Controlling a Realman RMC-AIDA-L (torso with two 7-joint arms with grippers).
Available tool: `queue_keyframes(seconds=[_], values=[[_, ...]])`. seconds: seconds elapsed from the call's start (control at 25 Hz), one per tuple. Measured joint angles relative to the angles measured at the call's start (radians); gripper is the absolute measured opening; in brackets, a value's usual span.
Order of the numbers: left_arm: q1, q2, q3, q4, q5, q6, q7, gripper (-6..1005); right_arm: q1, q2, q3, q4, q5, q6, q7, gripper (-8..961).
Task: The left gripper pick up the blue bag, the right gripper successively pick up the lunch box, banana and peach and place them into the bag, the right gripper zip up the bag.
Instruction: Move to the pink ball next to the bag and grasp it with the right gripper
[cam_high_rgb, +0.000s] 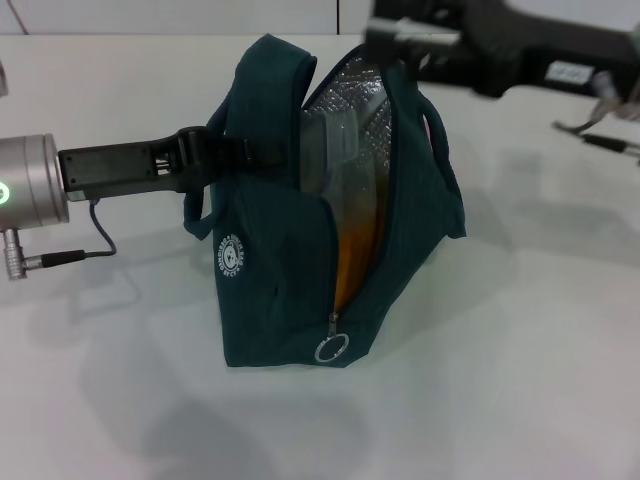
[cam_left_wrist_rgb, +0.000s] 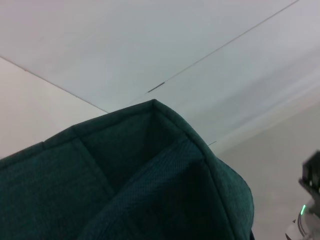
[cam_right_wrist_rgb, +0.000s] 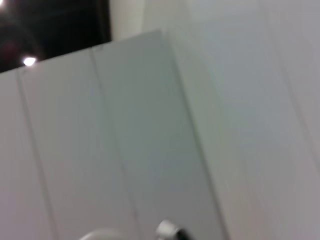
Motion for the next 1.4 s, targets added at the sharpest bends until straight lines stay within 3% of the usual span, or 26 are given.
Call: queue_keyframes(seconds=[0.12, 0.32, 0.4, 0.8, 1.04, 1.4], values=[[0.0, 0.0, 0.0, 0.0, 0.0, 0.0, 0.0, 37, -0.013, -0.012, 0.061, 0.009, -0.005, 0.021, 0.005, 737], [0.001, 0.0, 0.0, 0.0, 0.001, 0.0, 0.0, 36, -0.025, -0.06, 0.077, 0.047, -0.053, 0.147, -0.019, 738], [0.002, 0.0, 0.0, 0.0, 0.001, 0.0, 0.001, 36, -0.031, -0.061, 0.078, 0.048, -0.07, 0.169, -0.041, 738], [0.011, -0.001, 0.0, 0.0, -0.005, 0.003, 0.002, 36, -0.053, -0.044, 0.071, 0.07, -0.183, 0.423, -0.15, 738], [0.011, -0.001, 0.0, 0.0, -0.006, 0.003, 0.003, 36, -0.048, 0.0, 0.069, 0.086, -0.249, 0.571, -0.203, 848], [0.008, -0.003, 0.0, 0.0, -0.007, 0.0, 0.003, 36, 0.021, 0.009, 0.049, 0.213, -0.246, 0.613, -0.254, 844]])
